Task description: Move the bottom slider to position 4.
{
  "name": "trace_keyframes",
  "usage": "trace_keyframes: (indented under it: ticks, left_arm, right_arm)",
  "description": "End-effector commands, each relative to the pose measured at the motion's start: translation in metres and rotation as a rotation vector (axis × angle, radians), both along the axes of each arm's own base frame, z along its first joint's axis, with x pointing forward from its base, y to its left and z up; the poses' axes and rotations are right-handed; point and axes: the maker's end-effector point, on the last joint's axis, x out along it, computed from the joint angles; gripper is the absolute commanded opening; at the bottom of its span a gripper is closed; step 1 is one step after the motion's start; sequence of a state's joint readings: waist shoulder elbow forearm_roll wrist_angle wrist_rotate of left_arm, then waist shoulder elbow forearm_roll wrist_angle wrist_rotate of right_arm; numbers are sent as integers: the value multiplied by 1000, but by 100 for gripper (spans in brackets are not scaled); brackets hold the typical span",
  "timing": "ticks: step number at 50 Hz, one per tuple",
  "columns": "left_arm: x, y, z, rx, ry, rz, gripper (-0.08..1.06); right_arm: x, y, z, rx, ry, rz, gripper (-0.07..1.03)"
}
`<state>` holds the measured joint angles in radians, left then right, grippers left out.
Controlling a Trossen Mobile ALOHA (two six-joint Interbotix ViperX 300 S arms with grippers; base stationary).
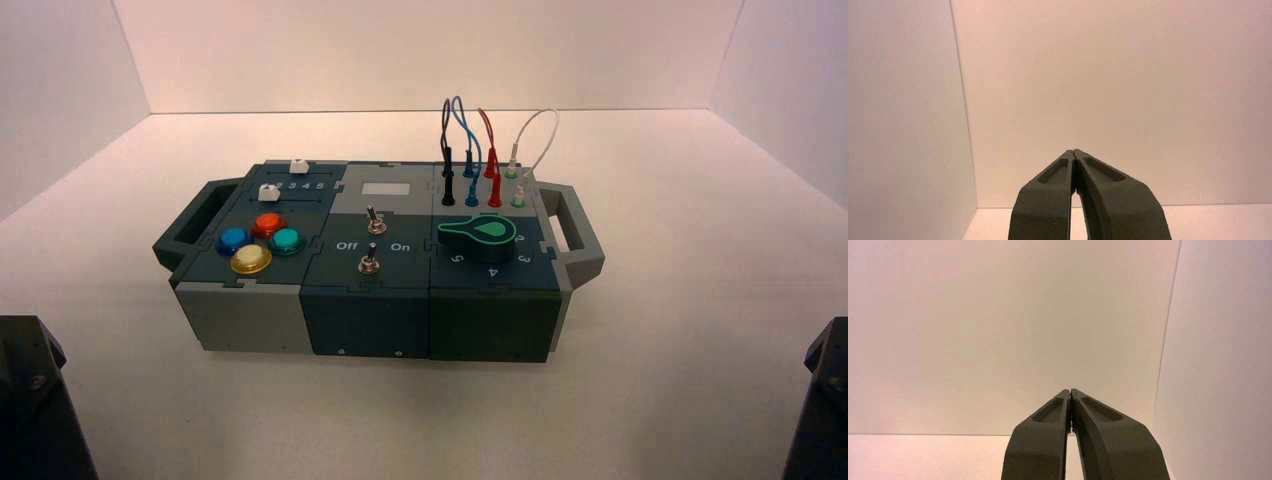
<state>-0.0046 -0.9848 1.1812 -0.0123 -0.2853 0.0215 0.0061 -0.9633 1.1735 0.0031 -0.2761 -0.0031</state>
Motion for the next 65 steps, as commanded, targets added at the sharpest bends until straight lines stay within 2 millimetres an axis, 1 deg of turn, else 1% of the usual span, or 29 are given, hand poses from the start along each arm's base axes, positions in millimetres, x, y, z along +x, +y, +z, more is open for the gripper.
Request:
trace_keyframes:
  ticks: [1, 10, 17, 24, 30, 35, 36, 37, 41, 42, 45, 52, 56, 62, 65]
  left_arm:
    - [2, 1, 6, 3, -12, 4, -3]
    - [2, 1, 6, 3, -9, 4, -3]
    - [3, 0, 3, 2, 8, 2, -3]
    - [11, 0, -7, 3, 89, 1, -3]
    - [18, -4, -19, 5, 193, -16, -3]
    - [23, -11, -29, 7, 285, -40, -3]
    - [24, -14, -33, 12, 322, -53, -3]
    - [25, -15, -35, 11, 336, -56, -3]
    - [28, -23, -48, 18, 437, -83, -3]
    - [29, -26, -52, 20, 468, -92, -3]
    - [29, -33, -61, 29, 536, -115, -3]
    - [27, -46, -78, 53, 677, -159, -3]
    - [25, -51, -87, 65, 741, -176, -3]
    - [19, -57, -101, 83, 864, -198, -3]
    - [17, -58, -109, 88, 935, -200, -3]
  right_arm:
    - [3, 0, 8, 2, -14, 1, -2]
    - [3, 0, 6, 0, -6, 1, -2]
    - [5, 1, 1, 1, 18, 2, -2]
    - [11, 7, -9, 5, 86, 24, -2]
    - [18, 19, -18, -2, 160, 69, -2]
    - [20, 36, -25, -7, 210, 128, -2]
    - [20, 44, -28, -10, 227, 155, -2]
    - [21, 46, -28, -11, 232, 163, -2]
    - [19, 68, -37, -22, 284, 237, -2]
    - [18, 77, -41, -26, 302, 267, -2]
    - [16, 94, -46, -31, 335, 326, -2]
    - [9, 132, -59, -68, 434, 446, -2]
    - [6, 146, -65, -90, 492, 489, -2]
    - [0, 169, -81, -138, 609, 554, -2]
    - [-1, 180, -83, -157, 636, 582, -2]
